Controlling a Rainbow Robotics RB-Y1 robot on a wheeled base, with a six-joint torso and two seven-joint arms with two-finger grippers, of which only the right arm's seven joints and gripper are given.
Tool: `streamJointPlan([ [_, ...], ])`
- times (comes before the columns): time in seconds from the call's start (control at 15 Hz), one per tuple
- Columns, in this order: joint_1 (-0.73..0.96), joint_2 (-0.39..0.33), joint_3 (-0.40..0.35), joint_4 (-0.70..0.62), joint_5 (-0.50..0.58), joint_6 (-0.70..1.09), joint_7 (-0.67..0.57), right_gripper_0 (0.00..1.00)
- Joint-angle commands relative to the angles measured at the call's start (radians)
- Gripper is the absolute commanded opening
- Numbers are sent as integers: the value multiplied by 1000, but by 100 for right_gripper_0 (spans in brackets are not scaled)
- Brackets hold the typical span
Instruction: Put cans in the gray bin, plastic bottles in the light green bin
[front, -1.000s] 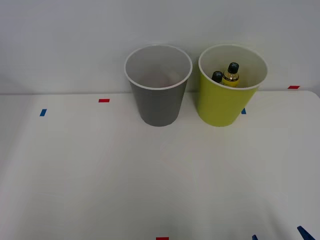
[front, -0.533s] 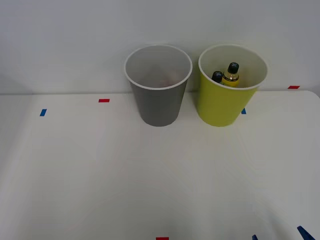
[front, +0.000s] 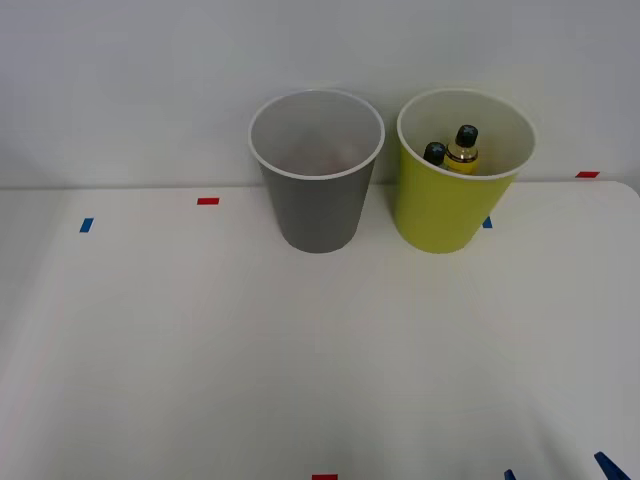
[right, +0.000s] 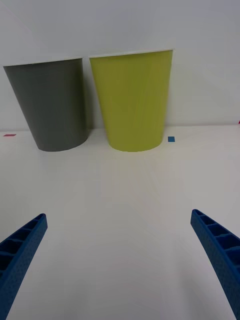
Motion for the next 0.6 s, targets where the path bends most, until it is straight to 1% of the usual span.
streamJointPlan([
  [0.07, 0, 0, 0, 0, 0, 0, 0, 100],
  [0.6, 0, 0, 0, 0, 0, 0, 0, 100],
])
